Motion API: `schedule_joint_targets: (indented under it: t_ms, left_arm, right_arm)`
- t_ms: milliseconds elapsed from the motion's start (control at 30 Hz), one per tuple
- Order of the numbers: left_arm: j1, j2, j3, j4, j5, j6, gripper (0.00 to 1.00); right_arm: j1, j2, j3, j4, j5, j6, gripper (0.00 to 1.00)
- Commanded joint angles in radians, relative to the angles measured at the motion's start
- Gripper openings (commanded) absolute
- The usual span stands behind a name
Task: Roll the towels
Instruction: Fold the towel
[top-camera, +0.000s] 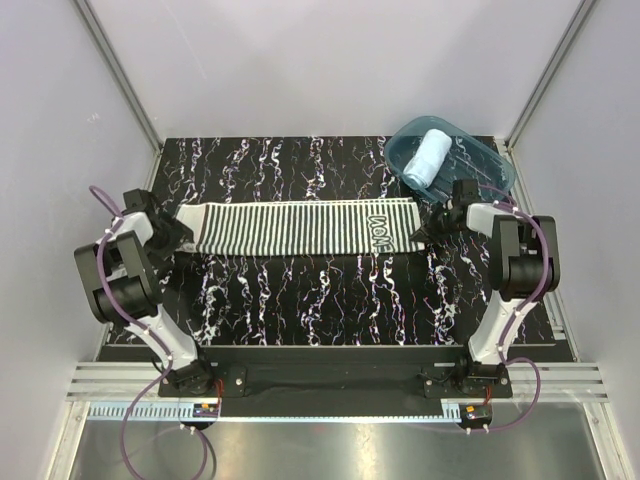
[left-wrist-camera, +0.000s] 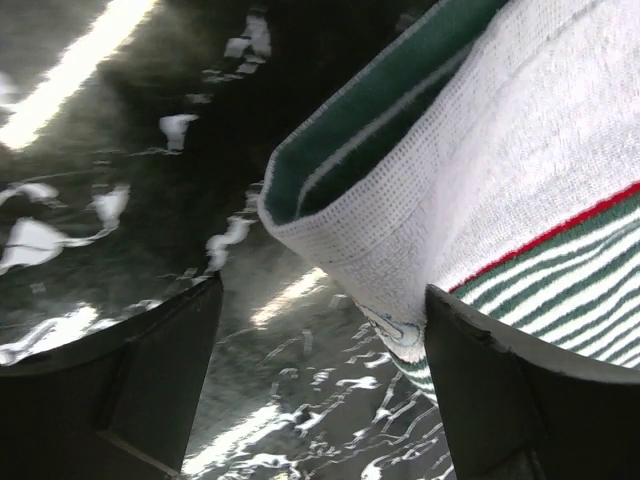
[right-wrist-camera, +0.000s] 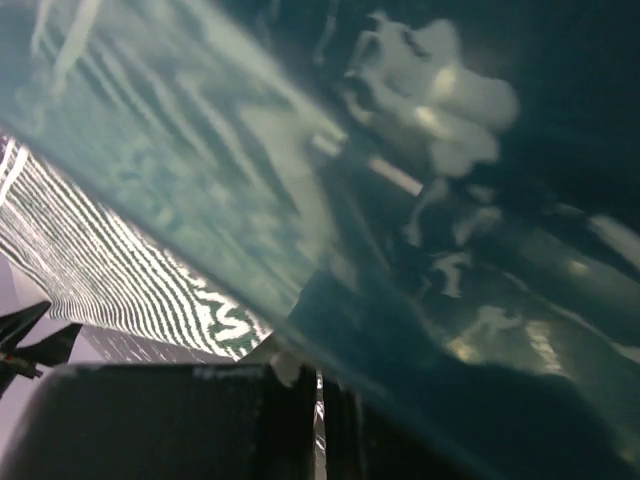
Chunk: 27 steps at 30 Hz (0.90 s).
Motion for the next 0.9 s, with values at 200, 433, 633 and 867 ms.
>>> schedule_joint_targets:
  t_ms: [200,433,633,867]
  left_arm:
    - [0.088,-0.031,-0.083,-0.032,0.016,-0.003,0.88]
    - [0.077,-0.134,-0.051,0.027,0.101,0.052,0.99]
    - [0.033,-0.241,0.028,-0.029,0.099,0.079,0.99]
    - [-0.053,-0.407,0.014,-0.079,0.090,0.155,0.99]
  right_arm:
    - [-0.012,-0.089,-0.039,-0.093,0.095,0.019,0.00]
    - [-0.009,-0.133,-0.021,-0.056,-0.019,-0.003,0.04]
    - [0.023,-0.119,0.126,-0.083,-0.067,-0.010,0.12]
    - [0.149,0.063,0.482,-0.227,0.051,-0.028,0.17]
